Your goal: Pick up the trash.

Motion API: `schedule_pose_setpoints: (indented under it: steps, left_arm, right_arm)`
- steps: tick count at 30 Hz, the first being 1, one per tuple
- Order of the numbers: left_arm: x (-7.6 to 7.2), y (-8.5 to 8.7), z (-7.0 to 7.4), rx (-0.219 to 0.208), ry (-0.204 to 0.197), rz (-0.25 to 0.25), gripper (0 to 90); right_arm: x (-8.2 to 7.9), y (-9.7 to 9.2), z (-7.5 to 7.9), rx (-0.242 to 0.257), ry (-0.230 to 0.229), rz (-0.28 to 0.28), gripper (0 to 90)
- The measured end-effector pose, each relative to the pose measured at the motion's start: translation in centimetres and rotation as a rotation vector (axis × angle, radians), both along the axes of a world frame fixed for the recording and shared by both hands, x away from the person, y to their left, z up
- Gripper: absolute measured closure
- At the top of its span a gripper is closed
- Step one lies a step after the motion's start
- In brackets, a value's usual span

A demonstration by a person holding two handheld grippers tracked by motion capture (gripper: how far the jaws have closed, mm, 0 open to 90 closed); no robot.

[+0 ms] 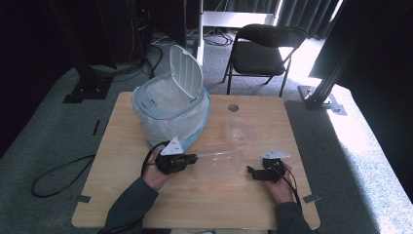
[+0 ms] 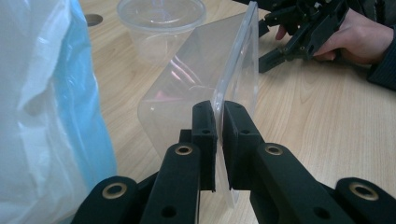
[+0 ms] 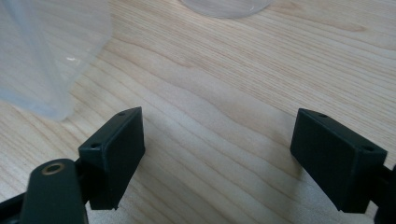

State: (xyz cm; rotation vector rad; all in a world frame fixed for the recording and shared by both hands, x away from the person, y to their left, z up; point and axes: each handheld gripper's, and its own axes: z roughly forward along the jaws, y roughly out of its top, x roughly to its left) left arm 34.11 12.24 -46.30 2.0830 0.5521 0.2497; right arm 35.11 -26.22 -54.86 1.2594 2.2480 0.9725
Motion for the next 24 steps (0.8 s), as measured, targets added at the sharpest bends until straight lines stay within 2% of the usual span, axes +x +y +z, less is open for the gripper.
schedule_pose_setpoints:
  steps: [24]
  left_arm:
    - [-0.1,1.0,1.5,-0.053,-0.006,-0.004,85.7]
  right_arm:
    - [0.0,0.0,0.0,0.001,0.001,0.0,16.7]
